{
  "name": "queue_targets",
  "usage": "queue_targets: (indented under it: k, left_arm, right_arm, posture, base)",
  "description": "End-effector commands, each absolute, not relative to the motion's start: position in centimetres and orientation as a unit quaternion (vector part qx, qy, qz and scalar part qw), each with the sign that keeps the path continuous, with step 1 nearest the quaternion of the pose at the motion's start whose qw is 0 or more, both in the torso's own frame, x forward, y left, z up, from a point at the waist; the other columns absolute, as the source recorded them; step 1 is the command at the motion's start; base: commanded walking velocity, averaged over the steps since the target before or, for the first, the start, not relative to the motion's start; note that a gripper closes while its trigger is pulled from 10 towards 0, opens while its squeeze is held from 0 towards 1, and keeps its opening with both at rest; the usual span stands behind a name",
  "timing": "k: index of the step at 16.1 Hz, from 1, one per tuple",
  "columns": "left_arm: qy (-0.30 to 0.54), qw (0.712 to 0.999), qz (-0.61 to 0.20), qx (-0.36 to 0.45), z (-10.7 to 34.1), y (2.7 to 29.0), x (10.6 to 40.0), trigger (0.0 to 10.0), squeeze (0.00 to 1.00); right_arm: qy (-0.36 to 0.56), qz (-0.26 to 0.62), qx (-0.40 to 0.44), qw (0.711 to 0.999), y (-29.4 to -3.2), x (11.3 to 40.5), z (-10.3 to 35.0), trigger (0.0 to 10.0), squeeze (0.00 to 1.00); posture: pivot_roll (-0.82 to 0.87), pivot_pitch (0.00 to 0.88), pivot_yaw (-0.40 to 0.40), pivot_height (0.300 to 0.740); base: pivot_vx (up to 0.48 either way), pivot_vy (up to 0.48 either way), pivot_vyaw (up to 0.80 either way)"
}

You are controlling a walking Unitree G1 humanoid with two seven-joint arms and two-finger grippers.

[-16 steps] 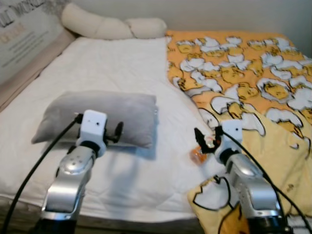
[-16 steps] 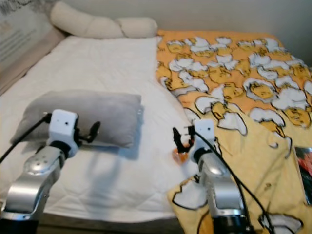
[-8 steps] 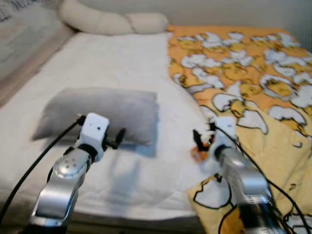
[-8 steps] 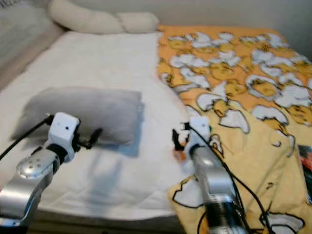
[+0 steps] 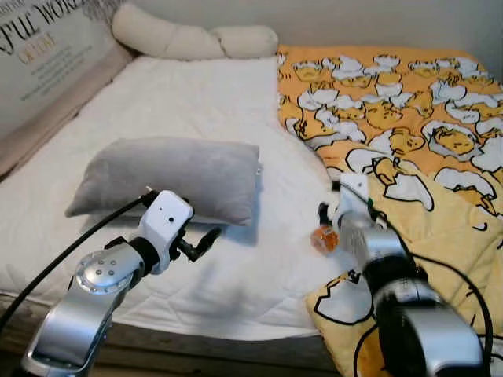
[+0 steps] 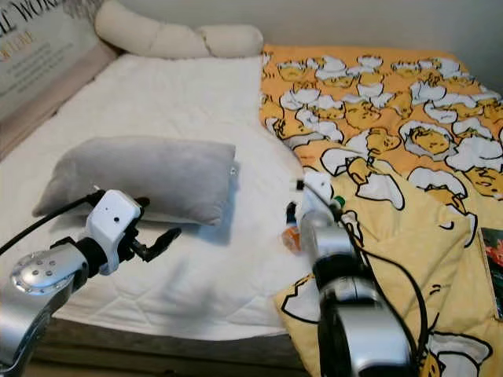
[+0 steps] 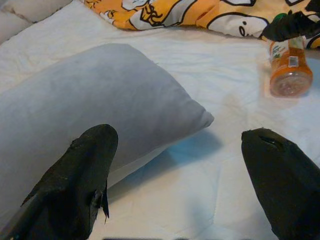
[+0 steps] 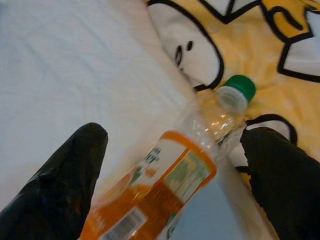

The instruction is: Clean up the room

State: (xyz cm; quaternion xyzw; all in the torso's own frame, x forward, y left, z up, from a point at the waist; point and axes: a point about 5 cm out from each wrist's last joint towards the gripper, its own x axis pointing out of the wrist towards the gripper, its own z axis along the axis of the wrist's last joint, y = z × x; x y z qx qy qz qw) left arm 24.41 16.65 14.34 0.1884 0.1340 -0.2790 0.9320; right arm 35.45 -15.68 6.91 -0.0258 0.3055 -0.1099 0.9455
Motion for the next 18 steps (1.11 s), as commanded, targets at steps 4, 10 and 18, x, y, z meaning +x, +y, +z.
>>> queue_targets:
  k: [4, 10, 18]
  left_arm:
    - [0.135, 0.929, -0.283, 0.198, 15.0, 16.7, 23.8, 10.0, 0.0]
    - [0.144, 0.926, -0.285, 0.202, 16.3, 17.0, 21.9, 10.0, 0.0]
    - [0.158, 0.921, -0.292, 0.203, 16.3, 16.7, 20.9, 10.0, 0.0]
  right_arm:
    - [0.339, -0.147, 0.026, 0.929, -16.4, 34.9, 5.4, 10.0, 0.0]
    - [0.38, -0.145, 0.145, 0.902, -15.3, 33.8, 3.6, 10.0, 0.0]
    - [0.403, -0.138, 0.241, 0.872, -14.6, 33.4, 3.0, 0.0, 0.0]
  posture:
    - [-0.02, 0.0, 0.019, 0.74]
    - [0.06, 0.094, 0.021, 0.74]
    - [0.09, 0.097, 0.004, 0.74]
  base:
    - [0.0, 0.0, 0.0]
    - [0.0, 0.0, 0.0]
    - [0.0, 0.0, 0.0]
